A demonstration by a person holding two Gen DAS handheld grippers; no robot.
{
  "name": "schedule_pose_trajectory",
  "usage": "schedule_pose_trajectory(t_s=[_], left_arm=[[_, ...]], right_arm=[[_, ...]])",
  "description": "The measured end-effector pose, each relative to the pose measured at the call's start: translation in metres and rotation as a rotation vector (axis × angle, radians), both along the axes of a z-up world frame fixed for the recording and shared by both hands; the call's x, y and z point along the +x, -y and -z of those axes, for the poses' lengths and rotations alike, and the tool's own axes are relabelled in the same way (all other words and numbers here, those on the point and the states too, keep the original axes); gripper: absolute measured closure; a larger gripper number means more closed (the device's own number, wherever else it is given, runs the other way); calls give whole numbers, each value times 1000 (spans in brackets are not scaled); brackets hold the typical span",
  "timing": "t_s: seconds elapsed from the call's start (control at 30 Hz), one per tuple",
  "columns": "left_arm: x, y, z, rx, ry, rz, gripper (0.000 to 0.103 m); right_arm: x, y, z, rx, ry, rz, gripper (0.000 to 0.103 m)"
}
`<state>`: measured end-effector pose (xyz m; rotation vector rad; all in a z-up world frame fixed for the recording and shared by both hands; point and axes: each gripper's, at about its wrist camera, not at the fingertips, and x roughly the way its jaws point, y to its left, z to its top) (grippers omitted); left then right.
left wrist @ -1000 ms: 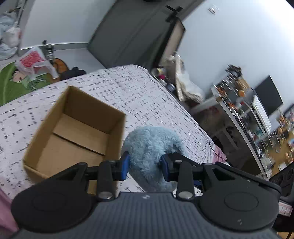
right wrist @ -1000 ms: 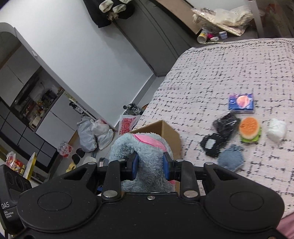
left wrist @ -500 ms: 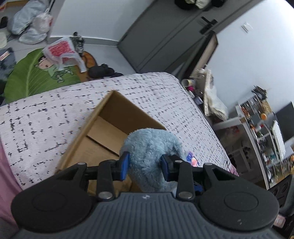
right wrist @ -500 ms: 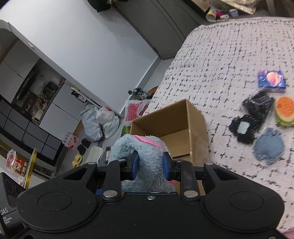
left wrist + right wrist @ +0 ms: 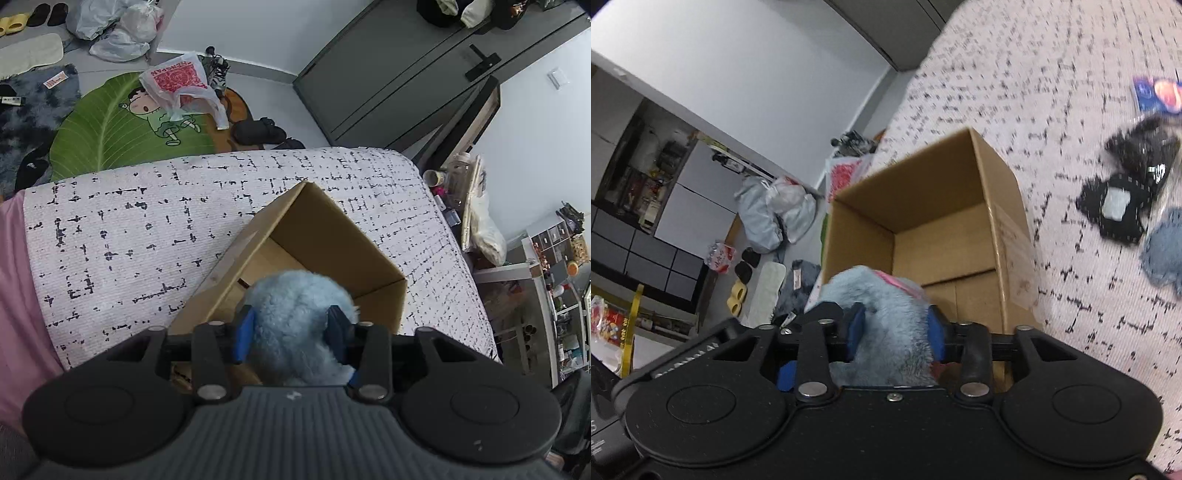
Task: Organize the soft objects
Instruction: 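Lift the blue plush with the right gripper and carry it over the box, then open the right gripper to drop the blue plush into the box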
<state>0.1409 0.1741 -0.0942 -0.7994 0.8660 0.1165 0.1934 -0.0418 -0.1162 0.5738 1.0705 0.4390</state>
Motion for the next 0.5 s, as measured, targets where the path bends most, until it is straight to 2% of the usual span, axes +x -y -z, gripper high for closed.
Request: schedule_pose_trajectory(t_s=[0.13, 0.2, 0.3, 0.5], left_arm=[[0, -3, 0, -12, -2, -23, 46], [-1, -3, -3, -12, 1, -40, 41], [-3, -2, -6, 8, 0, -46, 37], [-4, 5, -11, 47, -12, -61, 30]], right_arm=[[-3, 5, -4, 11, 0, 5, 54], [-4, 9, -8, 9, 8, 8, 46], [-9, 15, -16, 14, 28, 5, 37], [-19, 27, -33, 13, 71, -5, 28]])
